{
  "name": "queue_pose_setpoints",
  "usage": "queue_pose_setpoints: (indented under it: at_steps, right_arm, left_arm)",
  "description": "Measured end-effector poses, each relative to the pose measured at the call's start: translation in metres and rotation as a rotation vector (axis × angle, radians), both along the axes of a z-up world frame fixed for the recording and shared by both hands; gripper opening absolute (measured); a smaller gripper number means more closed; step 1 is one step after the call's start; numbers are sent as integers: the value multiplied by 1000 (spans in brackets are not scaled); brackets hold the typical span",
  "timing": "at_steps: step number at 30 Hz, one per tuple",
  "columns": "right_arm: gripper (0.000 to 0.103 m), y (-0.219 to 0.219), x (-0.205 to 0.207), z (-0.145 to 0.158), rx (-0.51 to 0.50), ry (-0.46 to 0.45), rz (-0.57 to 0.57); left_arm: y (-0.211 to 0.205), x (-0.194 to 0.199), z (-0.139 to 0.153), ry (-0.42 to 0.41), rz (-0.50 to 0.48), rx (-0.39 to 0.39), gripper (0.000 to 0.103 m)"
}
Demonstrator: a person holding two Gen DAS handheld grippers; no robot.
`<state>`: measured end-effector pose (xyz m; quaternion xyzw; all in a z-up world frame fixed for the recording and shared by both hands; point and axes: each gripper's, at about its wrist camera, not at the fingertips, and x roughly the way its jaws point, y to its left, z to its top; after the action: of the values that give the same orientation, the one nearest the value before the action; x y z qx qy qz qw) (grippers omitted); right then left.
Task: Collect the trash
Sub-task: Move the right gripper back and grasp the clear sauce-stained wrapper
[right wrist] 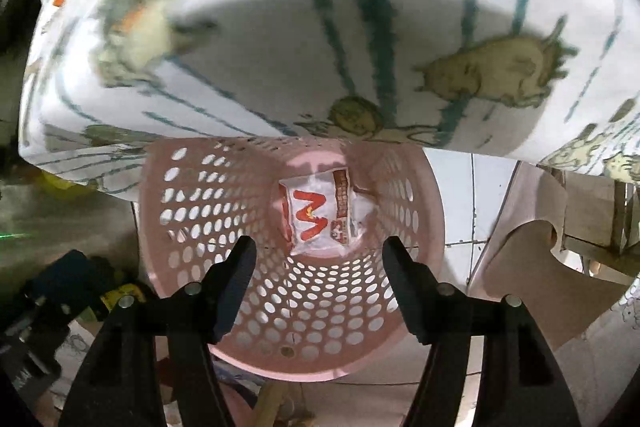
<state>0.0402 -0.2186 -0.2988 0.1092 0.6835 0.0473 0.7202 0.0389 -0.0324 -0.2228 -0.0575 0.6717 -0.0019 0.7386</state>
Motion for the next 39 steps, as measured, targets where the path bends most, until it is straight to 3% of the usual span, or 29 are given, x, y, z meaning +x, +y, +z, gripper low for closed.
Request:
queue_pose_setpoints:
  at_steps: [4, 9, 12, 14, 19, 24, 30, 35, 39]
  right_arm:
    - [68, 12, -2, 28, -19, -65, 38]
    - [68, 15, 2, 89, -45, -239, 23]
    - [67, 18, 20, 131, -81, -308, 68]
    - [67, 15, 30, 159, -73, -353, 80]
    - [68, -5, 53, 234, -97, -462, 129]
    - [72, -28, 77, 285, -133, -557, 151]
    - [73, -53, 105, 285, -95, -562, 75]
    - [73, -63, 127, 239, -65, -467, -1]
    - [73, -66, 144, 198, -23, -339, -36]
  left_arm:
    - [6, 1, 41, -119, 25, 50, 53]
    - [15, -2, 93, -246, 43, 8, 56]
    - [23, -8, 142, -360, 81, 70, 68]
    - [24, -11, 164, -428, 71, 99, 81]
    - [29, -4, 221, -581, 39, 95, 102]
    - [20, 23, 237, -629, 4, 125, 103]
    - [11, 72, 215, -553, -37, 130, 103]
    - [9, 98, 187, -488, -61, 117, 103]
    - [12, 115, 163, -419, -59, 85, 103]
